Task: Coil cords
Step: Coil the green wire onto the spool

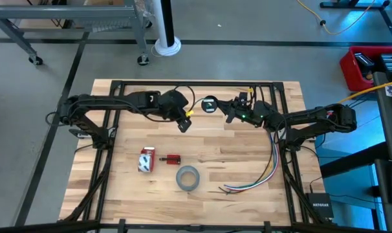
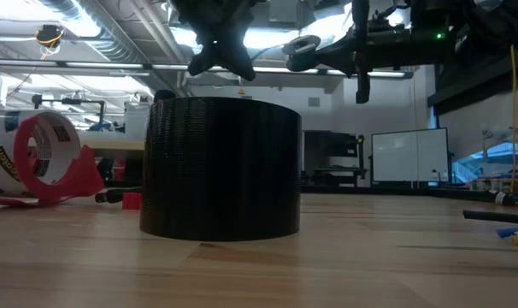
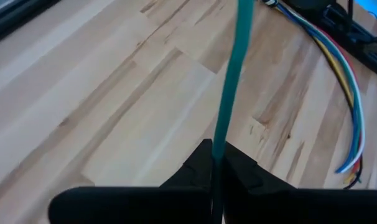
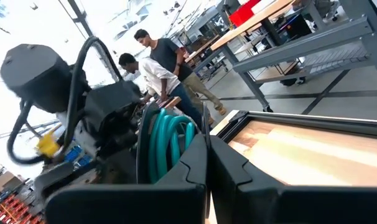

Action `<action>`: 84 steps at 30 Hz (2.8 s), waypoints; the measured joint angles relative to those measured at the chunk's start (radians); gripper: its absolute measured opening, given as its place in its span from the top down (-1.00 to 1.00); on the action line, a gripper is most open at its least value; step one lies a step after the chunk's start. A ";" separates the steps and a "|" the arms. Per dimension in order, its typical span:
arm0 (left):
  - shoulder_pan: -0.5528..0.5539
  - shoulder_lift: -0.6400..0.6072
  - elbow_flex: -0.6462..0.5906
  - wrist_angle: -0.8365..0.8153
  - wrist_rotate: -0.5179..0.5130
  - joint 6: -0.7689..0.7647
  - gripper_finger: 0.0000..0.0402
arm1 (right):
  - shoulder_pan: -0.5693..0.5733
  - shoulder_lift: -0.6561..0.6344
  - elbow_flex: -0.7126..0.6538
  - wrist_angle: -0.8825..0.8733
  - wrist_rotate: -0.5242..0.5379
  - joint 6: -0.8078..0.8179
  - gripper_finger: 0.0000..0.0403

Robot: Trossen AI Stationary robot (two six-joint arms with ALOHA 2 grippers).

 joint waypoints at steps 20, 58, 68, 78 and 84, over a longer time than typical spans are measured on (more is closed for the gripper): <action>-0.081 0.175 0.000 0.397 0.004 -0.108 1.00 | 0.000 0.004 0.024 -0.047 0.046 0.000 0.97; -0.076 0.241 0.000 0.637 0.070 -0.385 1.00 | 0.001 0.113 0.026 -0.099 -0.010 0.010 0.97; -0.059 0.241 0.000 0.630 0.118 -0.418 1.00 | 0.001 0.113 0.026 -0.171 -0.046 0.009 0.97; -0.029 0.241 0.000 0.631 0.141 -0.426 1.00 | 0.001 0.113 0.026 -0.233 -0.090 0.009 0.97; -0.009 0.241 0.000 0.633 0.162 -0.416 1.00 | 0.001 0.113 0.025 -0.239 -0.128 0.006 0.97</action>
